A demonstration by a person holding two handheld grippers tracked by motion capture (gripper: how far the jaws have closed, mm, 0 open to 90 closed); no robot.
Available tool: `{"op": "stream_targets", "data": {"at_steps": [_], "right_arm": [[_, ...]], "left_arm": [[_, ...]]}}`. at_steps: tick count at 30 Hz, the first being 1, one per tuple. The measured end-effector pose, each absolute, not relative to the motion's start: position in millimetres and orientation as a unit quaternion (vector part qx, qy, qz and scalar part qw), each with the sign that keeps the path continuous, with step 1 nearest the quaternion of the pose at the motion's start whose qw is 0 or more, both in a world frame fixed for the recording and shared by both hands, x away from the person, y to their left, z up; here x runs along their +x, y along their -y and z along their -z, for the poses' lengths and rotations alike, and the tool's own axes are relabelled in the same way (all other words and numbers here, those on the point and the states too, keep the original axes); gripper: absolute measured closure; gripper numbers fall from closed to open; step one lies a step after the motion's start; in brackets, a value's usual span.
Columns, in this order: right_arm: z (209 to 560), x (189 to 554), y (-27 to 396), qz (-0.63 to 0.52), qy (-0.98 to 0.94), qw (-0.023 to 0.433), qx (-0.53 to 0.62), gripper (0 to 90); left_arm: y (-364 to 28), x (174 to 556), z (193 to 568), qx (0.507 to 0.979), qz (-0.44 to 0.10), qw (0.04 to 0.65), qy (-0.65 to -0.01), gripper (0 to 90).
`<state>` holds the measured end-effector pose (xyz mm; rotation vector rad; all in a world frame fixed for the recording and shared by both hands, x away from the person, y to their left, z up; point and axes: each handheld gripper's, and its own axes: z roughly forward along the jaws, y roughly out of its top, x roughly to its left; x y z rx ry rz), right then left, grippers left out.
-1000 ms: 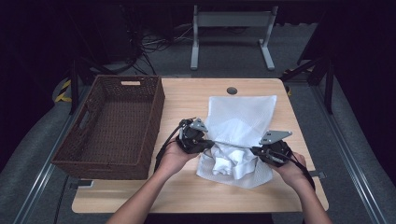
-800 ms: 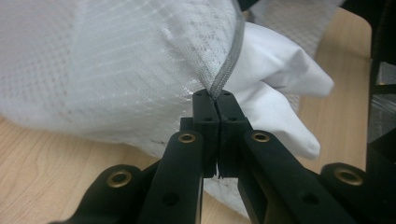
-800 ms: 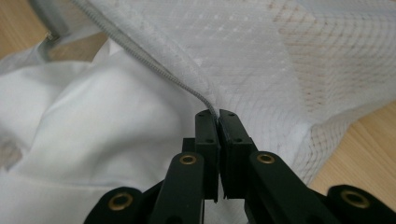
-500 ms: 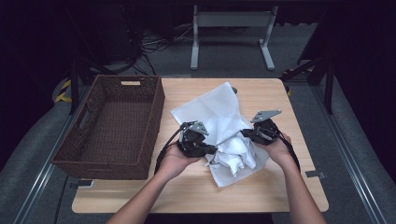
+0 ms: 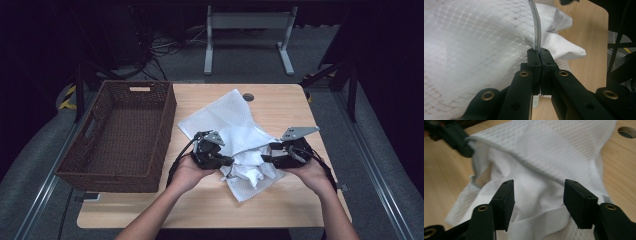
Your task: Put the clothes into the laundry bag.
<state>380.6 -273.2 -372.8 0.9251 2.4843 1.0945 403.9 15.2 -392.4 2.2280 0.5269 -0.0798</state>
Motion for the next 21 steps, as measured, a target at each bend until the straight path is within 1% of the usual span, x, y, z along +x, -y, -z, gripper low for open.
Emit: {"op": "stream_targets", "data": {"at_steps": [3, 6, 12, 13, 17, 21], "right_arm": [[374, 366, 270, -0.383, -0.859, 0.127, 0.314, 34.8], [378, 353, 267, -0.376, -0.862, 0.129, 0.313, 29.1], [397, 343, 262, -0.355, -0.861, 0.134, 0.339, 9.4], [403, 343, 259, -0.344, -0.863, 0.141, 0.343, 6.2], [414, 346, 248, -0.331, -0.863, 0.136, 0.356, 1.7], [422, 347, 238, -0.314, -0.867, 0.139, 0.362, 1.2]], "left_arm": [[-15, 404, 393, 0.886, 0.032, 0.412, -0.210, 88.9], [-15, 404, 393, 0.888, 0.035, 0.409, -0.209, 88.9], [-15, 405, 395, 0.888, 0.034, 0.407, -0.211, 88.9], [-15, 405, 396, 0.888, 0.035, 0.407, -0.212, 88.9], [-14, 404, 397, 0.889, 0.035, 0.405, -0.211, 88.9], [-12, 404, 397, 0.891, 0.036, 0.402, -0.209, 88.9]]}}
